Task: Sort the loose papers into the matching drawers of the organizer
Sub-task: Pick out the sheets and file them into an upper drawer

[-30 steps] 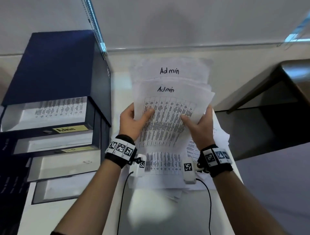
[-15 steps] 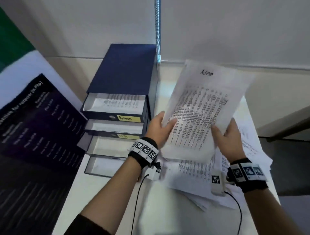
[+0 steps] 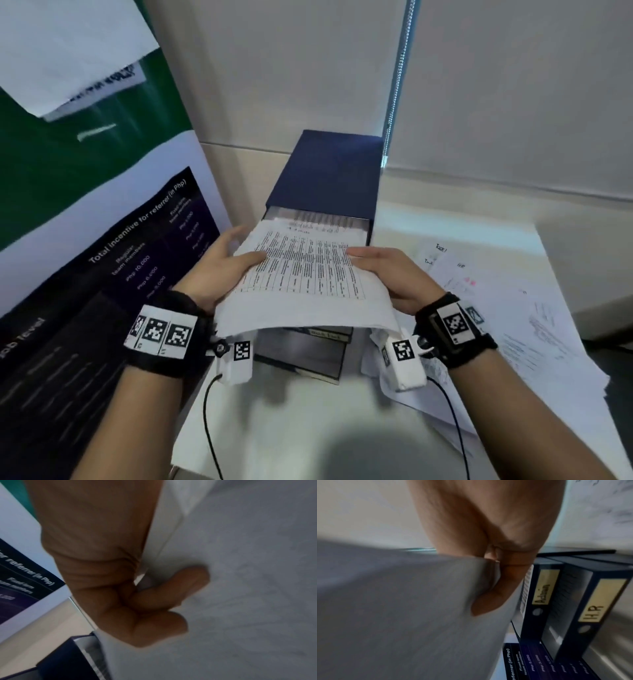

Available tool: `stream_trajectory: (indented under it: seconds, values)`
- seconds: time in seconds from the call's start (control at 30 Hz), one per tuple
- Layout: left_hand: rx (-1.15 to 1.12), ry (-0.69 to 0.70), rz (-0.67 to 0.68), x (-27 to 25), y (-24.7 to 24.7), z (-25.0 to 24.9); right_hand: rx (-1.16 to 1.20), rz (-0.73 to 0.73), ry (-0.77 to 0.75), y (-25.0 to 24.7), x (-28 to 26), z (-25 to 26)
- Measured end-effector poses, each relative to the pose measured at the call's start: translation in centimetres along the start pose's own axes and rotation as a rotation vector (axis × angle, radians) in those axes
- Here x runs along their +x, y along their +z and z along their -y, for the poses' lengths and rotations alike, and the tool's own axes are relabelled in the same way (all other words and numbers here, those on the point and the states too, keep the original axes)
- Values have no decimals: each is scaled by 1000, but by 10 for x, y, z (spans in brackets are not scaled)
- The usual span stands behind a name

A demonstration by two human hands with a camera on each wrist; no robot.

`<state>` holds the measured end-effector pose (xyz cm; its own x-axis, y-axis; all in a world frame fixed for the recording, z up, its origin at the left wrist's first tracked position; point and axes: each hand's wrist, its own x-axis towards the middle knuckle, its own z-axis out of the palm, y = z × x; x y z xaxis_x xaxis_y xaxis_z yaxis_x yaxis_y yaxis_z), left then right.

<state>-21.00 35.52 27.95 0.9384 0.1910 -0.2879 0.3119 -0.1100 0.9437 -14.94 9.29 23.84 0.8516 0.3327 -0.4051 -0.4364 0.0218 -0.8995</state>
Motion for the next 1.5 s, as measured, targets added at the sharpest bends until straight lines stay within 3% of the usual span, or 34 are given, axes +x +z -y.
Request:
stream_trajectory:
  seconds: [0.17, 0.3, 0.47, 0.57, 0.7, 0.8, 0.93, 1.07, 1.17, 1.23, 1.3, 1.33, 1.4, 1.43, 1.5]
  values:
    - [-35, -53, -4, 3, -22, 21, 8, -107, 30, 19, 23, -10]
    - [-68, -64, 83, 20, -16, 41, 75, -217, 14, 18, 48, -8]
    - [-60, 11, -37, 59, -1, 60, -130, 49, 122, 10, 28, -21]
    - [-28, 13, -121, 82, 12, 68, -192, 11, 65, 5, 27, -24]
    - [268, 176, -353, 105, 28, 62, -214, -244, -9, 1, 59, -14]
    - [451, 337, -355, 121, 44, 57, -230, -351, -38, 1, 86, -8]
    - [757, 421, -327, 144, 59, 63, -132, -329, -27, 1, 103, -3]
    - [1208, 360, -357, 156, 70, 71, -148, -253, -59, -26, 88, -9]
    - [1202, 374, -407, 156, 80, 67, -217, -326, -45, -82, 69, -34]
    - [1027, 513, -438, 148, 98, 61, -272, -503, 43, -137, 56, -64]
    - [818, 697, -369, 135, 129, 53, -438, -684, 216, -193, 44, -102]
    - [736, 778, -267, 129, 148, 49, -573, -721, 366, -216, 36, -123]
    - [672, 861, 85, 114, 189, 44, -811, -699, 726, -250, 14, -166]
    - [688, 839, 277, 108, 211, 44, -862, -678, 835, -261, 4, -185]
    - [775, 672, 544, 104, 256, 56, -887, -701, 867, -274, -10, -212]
